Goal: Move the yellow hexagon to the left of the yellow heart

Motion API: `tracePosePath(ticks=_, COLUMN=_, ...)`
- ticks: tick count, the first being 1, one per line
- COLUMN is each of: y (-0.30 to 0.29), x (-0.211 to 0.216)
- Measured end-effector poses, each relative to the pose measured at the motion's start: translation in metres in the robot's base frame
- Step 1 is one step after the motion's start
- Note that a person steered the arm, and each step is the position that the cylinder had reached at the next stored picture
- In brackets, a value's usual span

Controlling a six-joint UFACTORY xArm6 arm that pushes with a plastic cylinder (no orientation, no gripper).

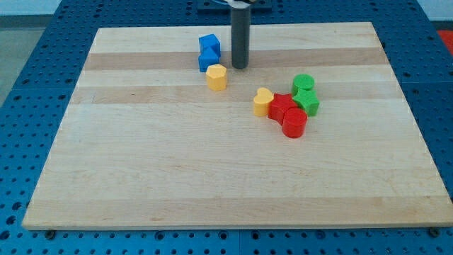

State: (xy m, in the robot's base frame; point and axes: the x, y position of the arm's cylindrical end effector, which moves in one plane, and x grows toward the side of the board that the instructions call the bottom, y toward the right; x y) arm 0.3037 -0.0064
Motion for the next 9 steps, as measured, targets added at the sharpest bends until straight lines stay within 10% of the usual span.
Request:
tracePosePath(ticks=3, y=-0.076, x=0.004)
tracePosePath(ticks=9, y=0.014, x=0.065)
